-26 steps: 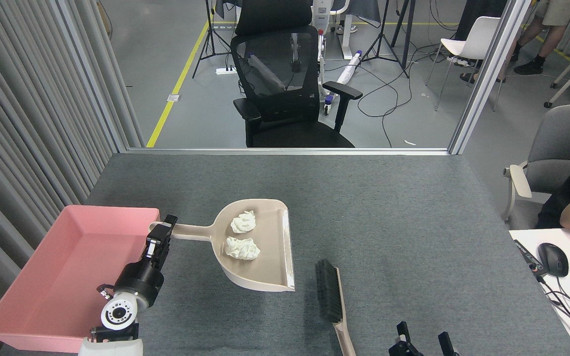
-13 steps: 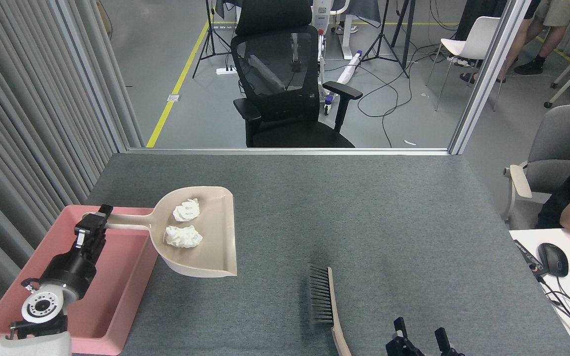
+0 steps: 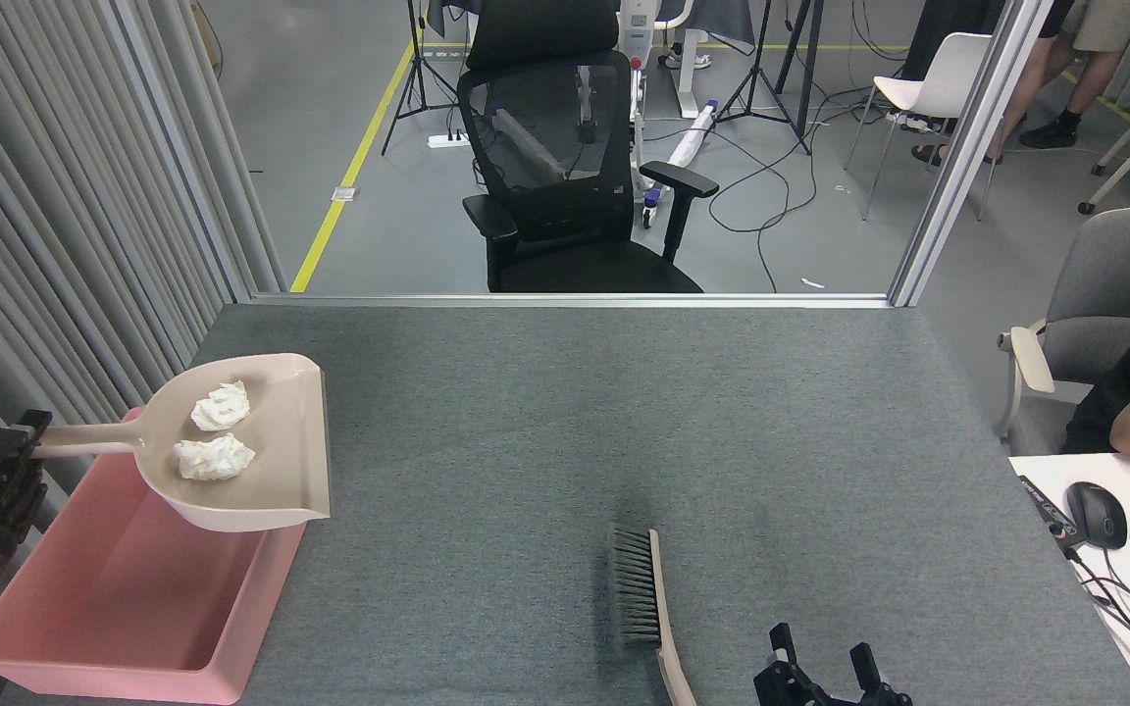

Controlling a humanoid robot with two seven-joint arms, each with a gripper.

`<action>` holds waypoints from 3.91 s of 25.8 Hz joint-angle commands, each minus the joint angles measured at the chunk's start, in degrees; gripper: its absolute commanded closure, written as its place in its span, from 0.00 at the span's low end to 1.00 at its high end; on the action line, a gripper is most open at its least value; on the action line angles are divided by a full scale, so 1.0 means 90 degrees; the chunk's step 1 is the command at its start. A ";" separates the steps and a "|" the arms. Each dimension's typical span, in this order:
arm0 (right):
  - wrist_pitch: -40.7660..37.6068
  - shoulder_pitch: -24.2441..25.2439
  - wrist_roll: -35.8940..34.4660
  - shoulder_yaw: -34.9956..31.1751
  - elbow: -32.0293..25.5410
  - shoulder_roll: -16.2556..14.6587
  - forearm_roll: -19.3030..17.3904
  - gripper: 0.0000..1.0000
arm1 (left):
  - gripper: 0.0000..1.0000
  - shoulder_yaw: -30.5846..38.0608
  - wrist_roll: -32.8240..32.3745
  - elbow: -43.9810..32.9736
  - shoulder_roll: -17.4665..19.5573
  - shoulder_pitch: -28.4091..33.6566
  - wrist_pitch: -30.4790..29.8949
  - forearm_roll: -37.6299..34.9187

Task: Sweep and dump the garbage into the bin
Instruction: 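Lift the dustpan over the pink bin and tip it with the left gripper, then bring the dustpan back and set it on the table with the left gripper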

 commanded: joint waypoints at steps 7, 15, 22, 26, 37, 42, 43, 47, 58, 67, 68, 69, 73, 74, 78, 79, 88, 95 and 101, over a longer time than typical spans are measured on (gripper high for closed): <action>0.0014 -0.0035 0.0013 0.0144 0.0000 0.0006 0.0001 0.02 | 0.82 0.0296 -0.0283 0.1018 0.0531 0.0018 -0.0413 0.0412; 0.0063 -0.0269 0.0022 0.0417 0.0010 0.0026 0.0001 0.02 | 0.82 0.0374 -0.0371 0.1917 0.1225 0.0087 -0.1331 0.0421; 0.0249 -0.0494 0.0110 0.0661 0.0029 0.0172 0.0001 0.02 | 0.81 0.0471 -0.0400 0.2249 0.1469 0.0126 -0.1741 0.0363; 0.0249 -0.0533 0.0120 0.0730 0.0029 0.0172 0.0001 0.02 | 0.81 0.0471 -0.0400 0.2464 0.1615 0.0155 -0.2053 0.0353; 0.0258 -0.0523 0.0139 0.0730 0.0108 0.0172 0.0011 0.02 | 0.81 0.0462 -0.0381 0.1976 0.1557 0.0165 -0.2718 -0.0418; 0.0268 -0.0484 0.0139 0.0730 0.0108 0.0172 0.0021 0.02 | 0.81 0.0471 -0.0312 0.1614 0.1557 0.0233 -0.2815 -0.0477; 0.0258 -0.0484 0.0139 0.0730 0.0108 0.0172 0.0021 0.02 | 0.81 0.0471 -0.0293 0.1556 0.1547 0.0233 -0.2815 -0.0536; 0.0258 -0.0455 0.0139 0.0720 0.0098 0.0172 0.0021 0.02 | 0.81 0.0471 -0.0205 0.1536 0.1547 0.0214 -0.2854 -0.0965; 0.0249 -0.0435 0.0130 0.0720 0.0098 0.0143 0.0021 0.02 | 0.82 0.0501 0.0313 0.1439 0.1459 0.0067 -0.3059 -0.2352; 0.0229 -0.0406 0.0100 0.0671 0.0098 0.0143 -0.0009 0.02 | 0.81 0.0677 0.0703 0.0628 0.1313 0.0057 -0.3147 -0.3553; 0.0229 -0.0387 0.0091 0.0671 0.0098 0.0143 -0.0009 0.02 | 0.81 0.0725 0.0693 0.0560 0.1303 0.0057 -0.3118 -0.3622; 0.0219 -0.0357 0.0091 0.0661 0.0098 0.0143 -0.0009 0.02 | 0.81 0.0735 0.0684 0.0540 0.1303 0.0048 -0.3118 -0.3651; 0.0239 -0.0348 0.0091 0.0642 0.0098 0.0143 -0.0009 0.02 | 0.81 0.0755 0.0527 0.0540 0.1322 -0.0070 -0.3020 -0.3573; 0.0278 -0.0348 0.0091 0.0622 0.0098 0.0163 -0.0009 0.02 | 0.81 0.0794 0.0488 0.0550 0.1322 -0.0109 -0.2952 -0.3514; 0.0405 -0.0348 0.0091 0.0486 0.0098 0.0163 -0.0018 0.02 | 0.81 0.1038 -0.0117 0.0716 0.1371 -0.0353 -0.1976 -0.2255; 0.0405 -0.0348 0.0091 0.0486 0.0098 0.0143 -0.0018 0.02 | 0.81 0.1038 -0.0254 0.0696 0.1391 -0.0382 -0.1702 -0.1845; 0.0415 -0.0348 0.0091 0.0466 0.0098 0.0104 -0.0018 0.02 | 0.81 0.0823 -0.0586 -0.0983 0.0844 -0.0245 0.0564 0.0832; 0.0229 -0.0074 0.0091 -0.0100 0.0068 0.0084 -0.0028 0.02 | 0.81 -0.0153 -0.0391 -0.2917 -0.0269 0.0760 0.0691 0.0871; 0.0102 0.0004 0.0091 -0.0296 0.0069 0.0094 -0.0028 0.02 | 0.81 -0.0818 -0.0098 -0.3151 -0.1178 0.1278 0.0046 -0.0584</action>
